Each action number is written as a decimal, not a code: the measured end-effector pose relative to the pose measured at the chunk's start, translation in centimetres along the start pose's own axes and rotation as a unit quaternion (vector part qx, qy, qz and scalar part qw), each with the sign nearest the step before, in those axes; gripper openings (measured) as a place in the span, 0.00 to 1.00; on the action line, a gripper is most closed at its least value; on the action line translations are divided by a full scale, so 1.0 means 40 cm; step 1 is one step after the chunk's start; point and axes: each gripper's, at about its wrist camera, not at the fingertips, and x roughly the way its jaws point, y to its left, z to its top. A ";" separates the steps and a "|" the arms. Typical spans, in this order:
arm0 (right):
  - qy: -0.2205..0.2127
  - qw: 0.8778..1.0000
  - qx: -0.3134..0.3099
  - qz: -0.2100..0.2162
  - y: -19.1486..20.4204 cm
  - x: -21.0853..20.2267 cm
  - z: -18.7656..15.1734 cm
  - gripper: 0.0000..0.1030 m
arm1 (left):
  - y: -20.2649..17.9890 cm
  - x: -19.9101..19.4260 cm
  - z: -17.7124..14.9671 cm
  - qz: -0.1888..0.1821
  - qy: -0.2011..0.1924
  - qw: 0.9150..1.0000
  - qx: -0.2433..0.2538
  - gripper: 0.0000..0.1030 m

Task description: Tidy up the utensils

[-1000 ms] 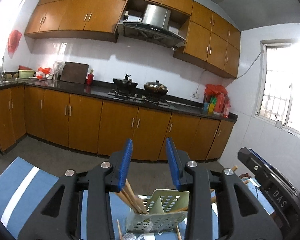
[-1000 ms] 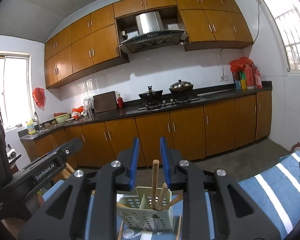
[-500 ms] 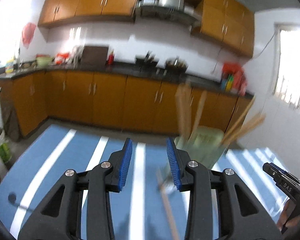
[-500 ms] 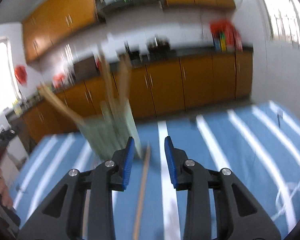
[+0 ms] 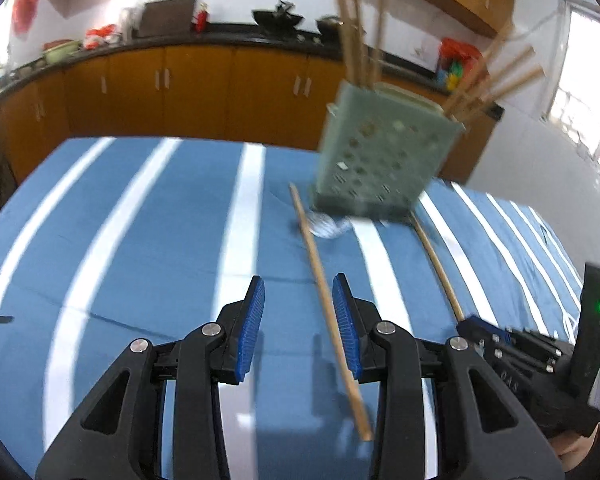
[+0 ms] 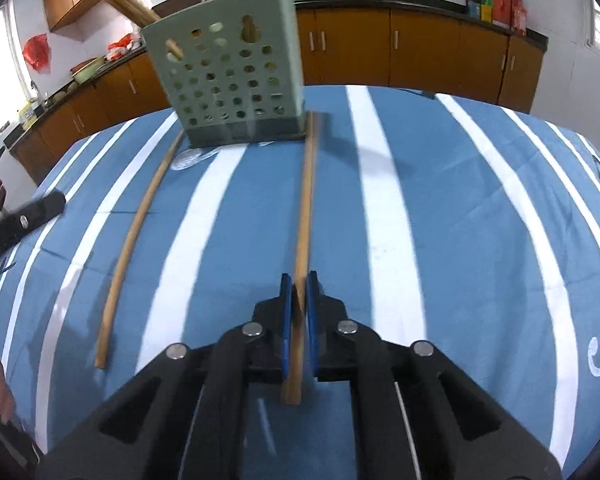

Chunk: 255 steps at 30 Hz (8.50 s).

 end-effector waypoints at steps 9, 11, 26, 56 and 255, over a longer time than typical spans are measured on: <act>-0.012 0.997 0.067 -0.037 -0.123 -0.034 -0.004 0.07 | -0.075 0.092 -0.044 0.013 0.059 0.998 0.030 0.33; -0.013 0.997 0.067 -0.033 -0.122 -0.034 -0.004 0.07 | -0.077 0.109 -0.052 0.026 0.069 0.997 0.038 0.15; -0.009 0.999 0.027 -0.031 -0.082 0.006 0.022 0.09 | 0.071 0.100 -0.032 0.065 0.062 0.996 0.005 0.09; -0.006 0.999 0.020 -0.039 -0.074 0.008 0.021 0.09 | 0.078 0.103 -0.029 0.050 0.061 0.997 -0.009 0.10; -0.238 0.969 -0.012 -0.063 0.035 -0.379 -0.150 0.96 | -0.004 -0.295 -0.157 0.062 -0.173 0.981 0.058 0.98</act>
